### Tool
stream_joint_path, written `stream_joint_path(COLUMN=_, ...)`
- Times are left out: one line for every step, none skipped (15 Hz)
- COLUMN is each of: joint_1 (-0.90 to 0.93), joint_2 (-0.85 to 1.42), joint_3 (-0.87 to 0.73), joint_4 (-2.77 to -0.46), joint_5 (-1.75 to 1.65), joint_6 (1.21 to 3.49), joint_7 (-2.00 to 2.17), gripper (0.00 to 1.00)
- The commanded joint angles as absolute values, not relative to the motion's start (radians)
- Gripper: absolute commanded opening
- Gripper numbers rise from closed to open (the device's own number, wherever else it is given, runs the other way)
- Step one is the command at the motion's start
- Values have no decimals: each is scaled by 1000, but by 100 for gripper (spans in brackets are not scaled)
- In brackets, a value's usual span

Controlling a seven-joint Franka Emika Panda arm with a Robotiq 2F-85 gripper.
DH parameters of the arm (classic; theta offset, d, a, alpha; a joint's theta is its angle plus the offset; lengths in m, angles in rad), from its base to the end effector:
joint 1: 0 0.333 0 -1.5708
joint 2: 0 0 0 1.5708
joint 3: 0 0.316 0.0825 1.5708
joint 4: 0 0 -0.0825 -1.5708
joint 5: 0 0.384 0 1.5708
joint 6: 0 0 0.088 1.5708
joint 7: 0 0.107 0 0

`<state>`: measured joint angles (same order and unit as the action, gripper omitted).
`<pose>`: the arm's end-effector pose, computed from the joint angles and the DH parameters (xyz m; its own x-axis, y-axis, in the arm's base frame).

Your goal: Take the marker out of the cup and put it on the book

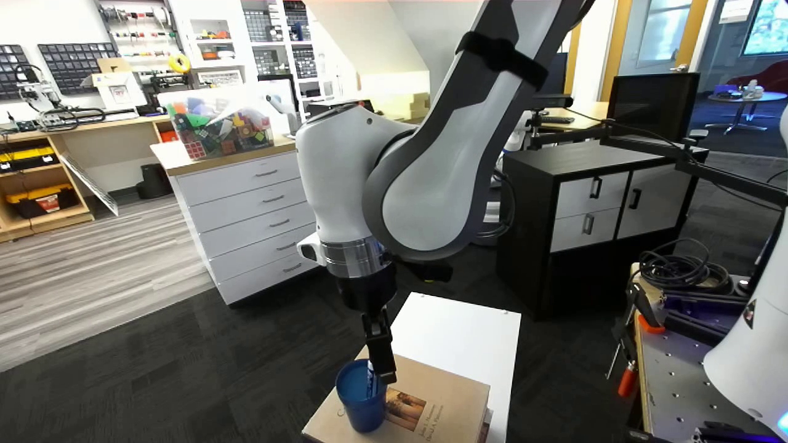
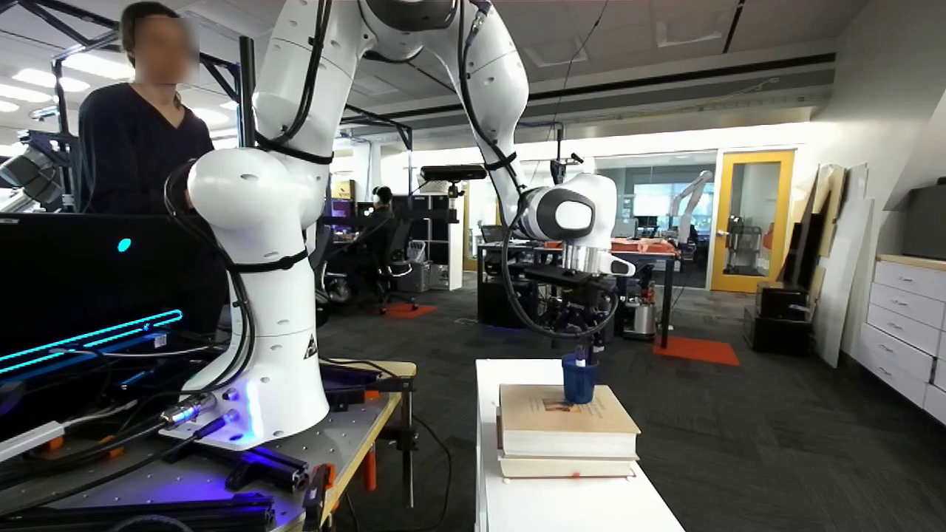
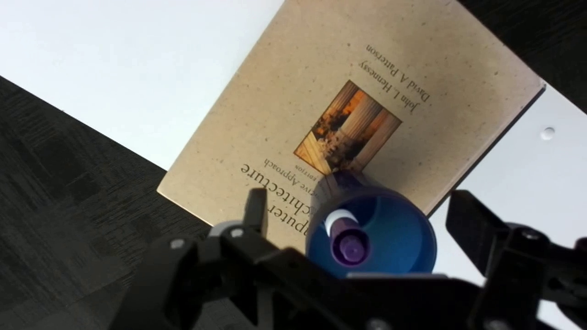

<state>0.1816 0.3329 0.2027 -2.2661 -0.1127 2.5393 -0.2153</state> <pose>0.4922 0.2030 0.2101 0.7733 0.6323 -0.0472 0.6323 -0.7746 -0.0173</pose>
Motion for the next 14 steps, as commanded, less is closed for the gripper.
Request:
stream_joint_path(joint_1=171, joint_2=332, joint_3=222, joint_4=-2261, joint_5=-82, joint_6=2527, joint_7=-236, gripper=100)
stream_joint_path(joint_1=172, joint_2=333, joint_3=223, joint_4=-2261, joint_5=-81, joint_6=2528, joint_7=-236, gripper=100)
stream_joint_path(joint_1=172, joint_2=334, joint_3=224, joint_4=-2261, joint_5=-80, joint_6=2528, joint_7=-235, gripper=100)
stream_joint_path(joint_1=172, joint_2=335, joint_3=226, joint_4=-2261, joint_5=-78, joint_6=2528, joint_7=-236, gripper=93)
stream_joint_path(joint_1=171, joint_2=335, joint_3=227, joint_4=-2261, joint_5=-76, joint_6=2529, joint_7=-237, gripper=74)
stream_joint_path(joint_1=171, joint_2=335, joint_3=228, joint_4=-2260, joint_5=-75, joint_6=2530, joint_7=-239, gripper=67)
stream_joint_path(joint_1=171, joint_2=335, joint_3=228, joint_4=-2260, joint_5=-75, joint_6=2530, joint_7=-239, gripper=60)
stream_joint_path(joint_1=170, joint_2=335, joint_3=228, joint_4=-2260, joint_5=-74, joint_6=2531, joint_7=-240, gripper=53)
stream_joint_path(joint_1=170, joint_2=335, joint_3=228, joint_4=-2260, joint_5=-73, joint_6=2531, joint_7=-241, gripper=46)
stream_joint_path(joint_1=170, joint_2=335, joint_3=229, joint_4=-2260, joint_5=-73, joint_6=2532, joint_7=-242, gripper=41)
stream_joint_path(joint_1=170, joint_2=335, joint_3=229, joint_4=-2260, joint_5=-72, joint_6=2533, joint_7=-242, gripper=33)
stream_joint_path(joint_1=170, joint_2=335, joint_3=229, joint_4=-2259, joint_5=-70, joint_6=2534, joint_7=-241, gripper=27)
stream_joint_path(joint_1=172, joint_2=336, joint_3=230, joint_4=-2257, joint_5=-69, joint_6=2535, joint_7=-240, gripper=20)
stream_joint_path(joint_1=172, joint_2=338, joint_3=232, joint_4=-2255, joint_5=-66, joint_6=2535, joint_7=-240, gripper=25)
